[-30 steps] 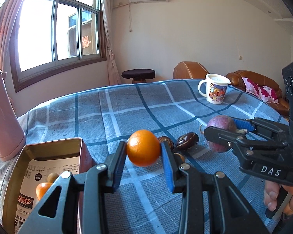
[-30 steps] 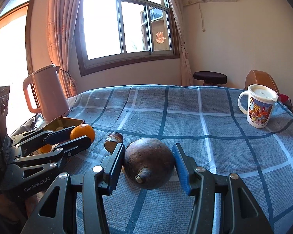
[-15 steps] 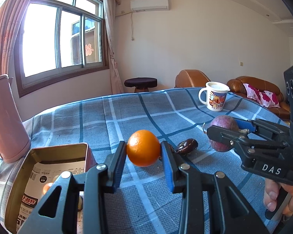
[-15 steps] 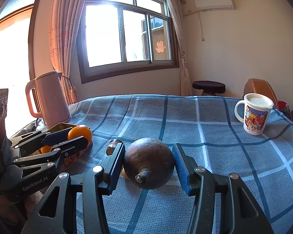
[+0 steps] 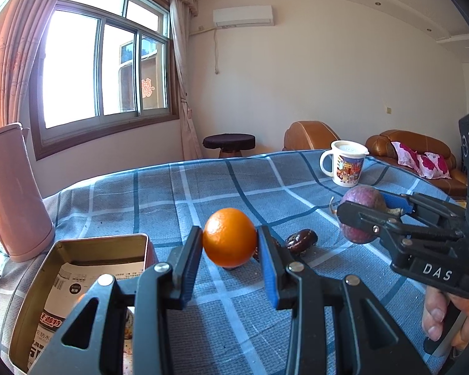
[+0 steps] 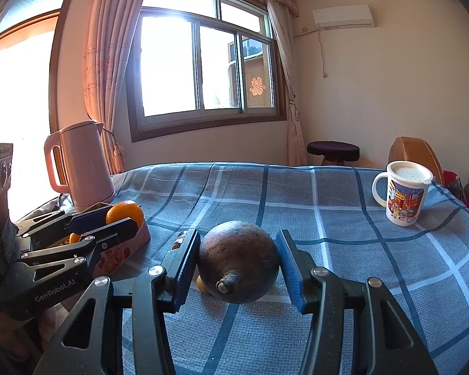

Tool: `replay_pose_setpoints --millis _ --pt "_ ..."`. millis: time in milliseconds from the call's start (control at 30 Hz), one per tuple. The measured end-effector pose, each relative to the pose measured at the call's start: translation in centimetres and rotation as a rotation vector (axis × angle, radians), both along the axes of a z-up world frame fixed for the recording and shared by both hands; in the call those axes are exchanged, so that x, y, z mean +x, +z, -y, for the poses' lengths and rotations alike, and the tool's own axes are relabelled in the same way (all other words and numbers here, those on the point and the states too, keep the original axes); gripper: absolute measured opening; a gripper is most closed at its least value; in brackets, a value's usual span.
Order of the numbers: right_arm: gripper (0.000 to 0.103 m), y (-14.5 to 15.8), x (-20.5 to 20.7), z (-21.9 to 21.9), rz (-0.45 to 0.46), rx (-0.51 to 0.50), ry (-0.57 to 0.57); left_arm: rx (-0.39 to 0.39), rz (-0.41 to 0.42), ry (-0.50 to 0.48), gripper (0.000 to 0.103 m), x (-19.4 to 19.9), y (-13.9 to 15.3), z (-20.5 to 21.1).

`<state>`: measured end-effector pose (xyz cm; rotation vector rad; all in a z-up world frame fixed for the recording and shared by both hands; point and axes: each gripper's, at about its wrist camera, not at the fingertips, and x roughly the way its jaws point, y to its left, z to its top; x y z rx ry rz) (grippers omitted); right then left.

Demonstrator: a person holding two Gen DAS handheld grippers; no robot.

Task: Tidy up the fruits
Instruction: 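Carry the orange in the left tool and purple fruit in the right tool over the tin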

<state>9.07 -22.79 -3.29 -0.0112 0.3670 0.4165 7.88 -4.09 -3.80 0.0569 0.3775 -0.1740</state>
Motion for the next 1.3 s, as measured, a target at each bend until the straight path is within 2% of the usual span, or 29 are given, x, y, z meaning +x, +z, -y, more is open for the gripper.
replay_pose_setpoints --millis 567,1300 --pt "0.052 0.5 -1.1 0.0 0.063 -0.001 0.000 -0.002 0.045 0.020 0.037 -0.9 0.2 -0.2" --pt "0.052 0.6 -1.6 0.0 0.092 -0.004 0.003 0.008 0.085 0.037 0.037 -1.8 0.6 -0.4"
